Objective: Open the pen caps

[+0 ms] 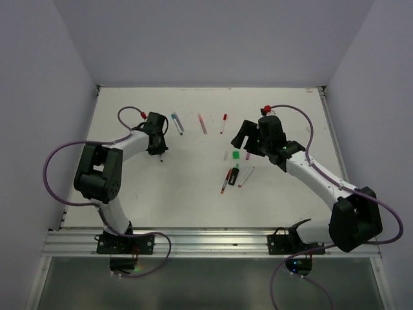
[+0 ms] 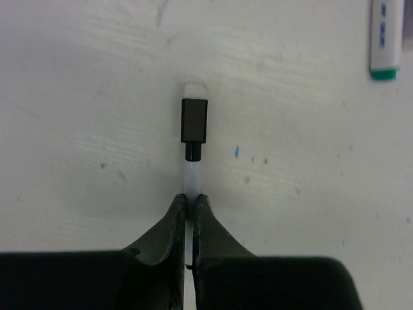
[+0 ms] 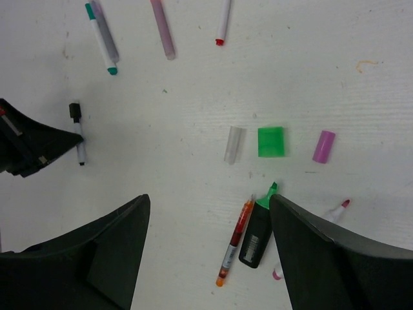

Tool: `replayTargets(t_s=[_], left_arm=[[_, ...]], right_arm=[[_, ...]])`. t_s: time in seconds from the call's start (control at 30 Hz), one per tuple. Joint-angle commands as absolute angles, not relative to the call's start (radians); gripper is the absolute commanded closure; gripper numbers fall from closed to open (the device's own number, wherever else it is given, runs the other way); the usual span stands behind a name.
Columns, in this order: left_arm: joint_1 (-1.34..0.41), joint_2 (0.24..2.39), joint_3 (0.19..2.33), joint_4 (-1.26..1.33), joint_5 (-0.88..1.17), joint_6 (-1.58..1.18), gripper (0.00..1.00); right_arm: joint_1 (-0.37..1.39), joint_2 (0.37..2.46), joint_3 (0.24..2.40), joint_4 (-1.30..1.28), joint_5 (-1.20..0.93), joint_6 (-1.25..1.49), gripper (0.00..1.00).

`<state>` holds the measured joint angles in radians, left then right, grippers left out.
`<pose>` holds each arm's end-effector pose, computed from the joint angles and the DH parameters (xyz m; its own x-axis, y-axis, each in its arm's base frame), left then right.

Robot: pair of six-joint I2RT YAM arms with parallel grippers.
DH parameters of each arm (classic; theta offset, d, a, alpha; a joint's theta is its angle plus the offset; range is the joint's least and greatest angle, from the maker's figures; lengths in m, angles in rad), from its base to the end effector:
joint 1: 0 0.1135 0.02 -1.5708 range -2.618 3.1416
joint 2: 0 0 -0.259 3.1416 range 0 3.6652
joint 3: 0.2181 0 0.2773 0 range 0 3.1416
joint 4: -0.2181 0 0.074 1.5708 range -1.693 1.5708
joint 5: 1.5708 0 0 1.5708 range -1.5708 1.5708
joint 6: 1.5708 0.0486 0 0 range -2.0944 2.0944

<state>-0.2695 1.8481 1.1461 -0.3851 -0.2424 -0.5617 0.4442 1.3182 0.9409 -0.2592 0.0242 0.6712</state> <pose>0.3817 -0.0933 0.1263 -0.8026 -0.3147 -0.5068 -0.3268 0.9427 -0.0679 0.2964 0.1397 0.2475 -0.6765 0.3666 -0.6387 0.0111 0.8723 0.4889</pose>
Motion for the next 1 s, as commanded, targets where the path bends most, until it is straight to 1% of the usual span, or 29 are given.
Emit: replayTargets(t_s=[0.0,0.07,0.1,0.17,0.37,0.5,0.67,0.97], left_arm=[[-0.265,1.682,1.054,-0.304,-0.045,-0.457,1.0],[-0.268,1.616,0.967,-0.241,0.05,-0.423,1.0],[-0.27,1.553,0.938,-0.183,0.14,-0.41,1.0],[-0.287,1.497,0.885,-0.144,0.201,-0.391,1.0],[-0.426,1.323,0.835,-0.086,0.238,-0.321,1.0],[-0.478,1.287,0.808,-0.06,0.281,-0.333,1.0],[-0.509,1.279,0.801,-0.035,0.308,-0.348,1.0],[-0.528,1.284,0.799,-0.017,0.302,-0.367,1.0]], right_arm=[[0.451,1.365,0.985,-0.164,-0.054,0.707,0.22],[0.466,1.402,1.006,-0.144,-0.063,0.716,0.22],[0.471,1.417,1.032,-0.143,-0.067,0.718,0.22],[0.489,1.451,1.061,-0.132,-0.08,0.722,0.22],[0.534,1.581,1.181,-0.071,-0.135,0.776,0.24],[0.571,1.667,1.242,-0.046,-0.152,0.807,0.25],[0.609,1.724,1.298,-0.011,-0.172,0.834,0.28],[0.638,1.753,1.29,0.021,-0.195,0.847,0.28]])
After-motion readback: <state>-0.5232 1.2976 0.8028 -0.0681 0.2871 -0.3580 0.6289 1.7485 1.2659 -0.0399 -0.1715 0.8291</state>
